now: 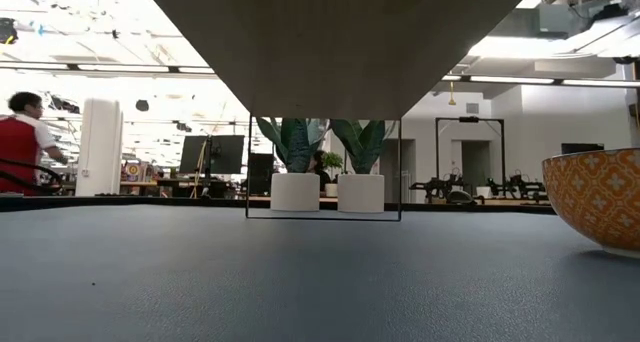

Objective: Place and stack bowls onto a shelf
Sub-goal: Adjust the orange patterned bowl

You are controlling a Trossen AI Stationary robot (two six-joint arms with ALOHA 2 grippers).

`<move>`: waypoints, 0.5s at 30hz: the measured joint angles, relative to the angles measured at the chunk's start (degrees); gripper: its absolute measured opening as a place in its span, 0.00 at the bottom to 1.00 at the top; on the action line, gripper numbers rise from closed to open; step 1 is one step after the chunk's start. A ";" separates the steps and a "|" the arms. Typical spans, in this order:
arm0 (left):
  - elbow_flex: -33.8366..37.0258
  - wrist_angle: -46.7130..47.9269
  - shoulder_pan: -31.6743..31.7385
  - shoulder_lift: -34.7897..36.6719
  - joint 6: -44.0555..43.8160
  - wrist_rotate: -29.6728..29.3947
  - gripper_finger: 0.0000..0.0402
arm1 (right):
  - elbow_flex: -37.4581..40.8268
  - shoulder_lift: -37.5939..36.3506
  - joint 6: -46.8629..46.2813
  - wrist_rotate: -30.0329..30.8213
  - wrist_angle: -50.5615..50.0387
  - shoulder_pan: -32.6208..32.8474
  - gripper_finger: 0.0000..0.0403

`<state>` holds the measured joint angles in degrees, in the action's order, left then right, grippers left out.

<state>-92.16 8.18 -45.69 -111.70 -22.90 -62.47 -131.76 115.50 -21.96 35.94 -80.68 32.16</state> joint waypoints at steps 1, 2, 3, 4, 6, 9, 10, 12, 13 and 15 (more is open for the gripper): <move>0.00 -0.34 0.06 0.00 0.65 -0.91 0.00 | 0.00 0.00 0.00 0.00 -0.03 0.00 0.05; 0.00 -0.66 0.11 0.00 1.49 -1.42 0.00 | 0.00 0.00 0.00 0.00 -0.05 0.00 0.05; 0.00 -1.09 0.20 -0.02 2.65 -1.84 0.00 | 0.00 0.00 0.00 -0.01 -0.10 0.00 0.05; 0.00 -1.79 0.33 -0.02 3.56 -2.04 0.00 | 0.00 0.00 0.00 -0.02 -0.23 0.00 0.05; 0.00 -2.69 0.66 0.00 4.38 -2.13 0.00 | 0.00 0.00 0.02 -0.07 -0.27 0.00 0.05; 0.00 -2.77 1.09 0.00 4.98 -1.69 0.00 | 0.00 0.00 0.17 -0.07 -0.28 -0.12 0.05; 0.00 -2.69 1.31 0.00 5.12 -1.28 0.00 | 0.00 0.00 0.17 -0.09 -0.28 -0.18 0.05; 0.00 -2.68 1.74 0.00 5.15 -0.79 0.00 | 0.00 0.00 0.17 -0.09 -0.28 -0.38 0.05; 0.00 -2.66 1.93 0.00 5.16 -0.77 0.00 | 0.00 0.00 0.17 -0.09 -0.28 -0.39 0.05; 0.00 -2.52 2.15 0.00 5.17 -0.71 0.00 | 0.00 0.02 0.17 -0.11 -0.32 -0.41 0.05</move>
<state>-92.16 5.67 -43.55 -111.70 -17.72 -63.18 -131.76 115.52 -21.78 35.83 -81.00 31.76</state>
